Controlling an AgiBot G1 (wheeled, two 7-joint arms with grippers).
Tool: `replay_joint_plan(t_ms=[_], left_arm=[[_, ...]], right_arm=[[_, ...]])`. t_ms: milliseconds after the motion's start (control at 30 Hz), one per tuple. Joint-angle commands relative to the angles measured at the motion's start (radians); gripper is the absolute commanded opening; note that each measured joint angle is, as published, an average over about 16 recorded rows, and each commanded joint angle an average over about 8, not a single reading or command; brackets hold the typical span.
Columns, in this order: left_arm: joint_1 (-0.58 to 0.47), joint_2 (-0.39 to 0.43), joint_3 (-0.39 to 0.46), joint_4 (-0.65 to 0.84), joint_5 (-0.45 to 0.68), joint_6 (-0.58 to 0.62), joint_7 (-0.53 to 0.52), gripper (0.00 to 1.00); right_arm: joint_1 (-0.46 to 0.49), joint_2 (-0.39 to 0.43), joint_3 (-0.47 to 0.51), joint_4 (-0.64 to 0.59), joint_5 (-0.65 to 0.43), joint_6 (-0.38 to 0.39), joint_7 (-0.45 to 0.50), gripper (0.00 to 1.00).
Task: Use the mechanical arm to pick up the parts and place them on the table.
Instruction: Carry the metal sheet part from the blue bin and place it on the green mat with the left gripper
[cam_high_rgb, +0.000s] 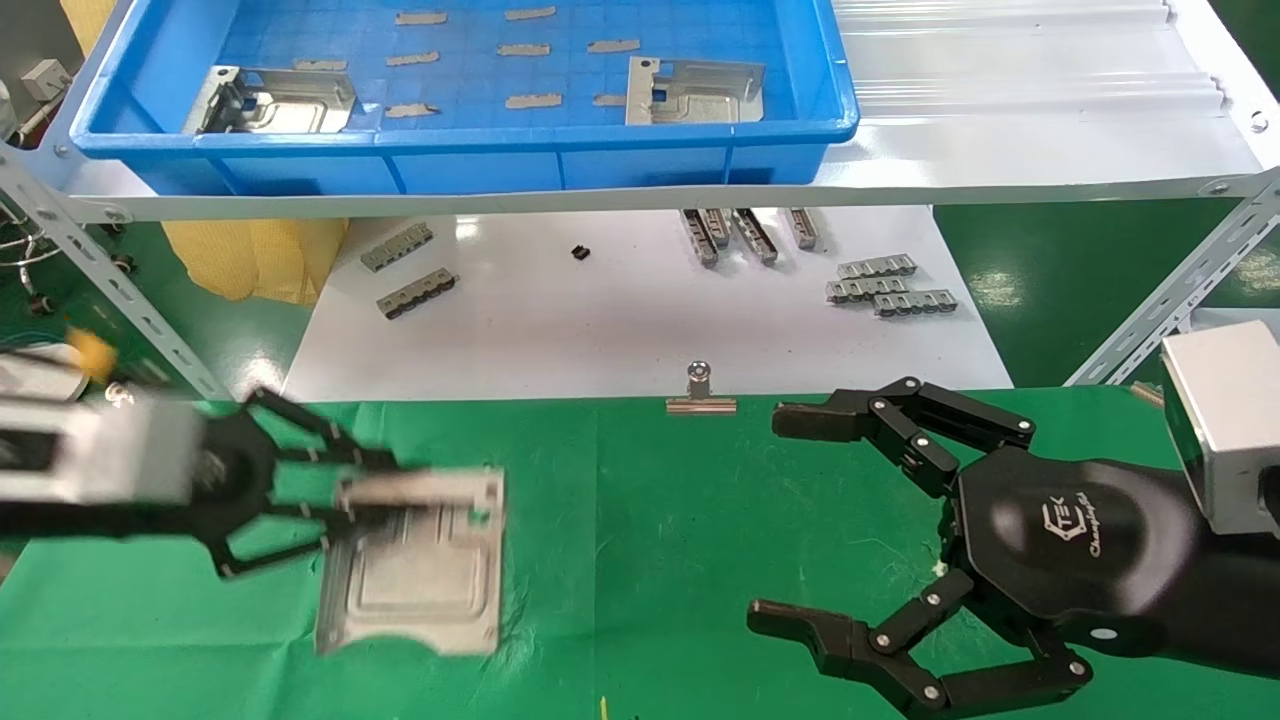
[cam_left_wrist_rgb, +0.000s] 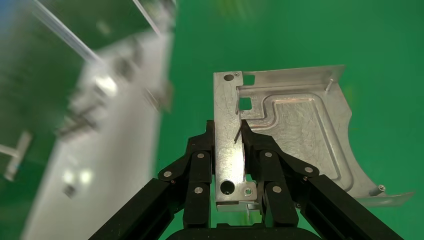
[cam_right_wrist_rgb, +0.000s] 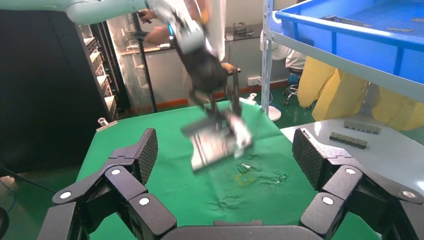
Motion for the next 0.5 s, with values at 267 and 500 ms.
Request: replay_joint_plan(t_ms=[267,500], left_arm=[[-0.011,0.130,0.088,0.223,0.145,-0.051,0.200,0.00],[0.002,0.189,0.076,0.373,0.125,-0.066,0.285,0.31]], right_arm=[[0.000,0.000,0.000,0.000,0.000,0.000,0.000,1.00],[0.000,0.000,0.000,0.000,0.000,0.000,0.000,1.00]])
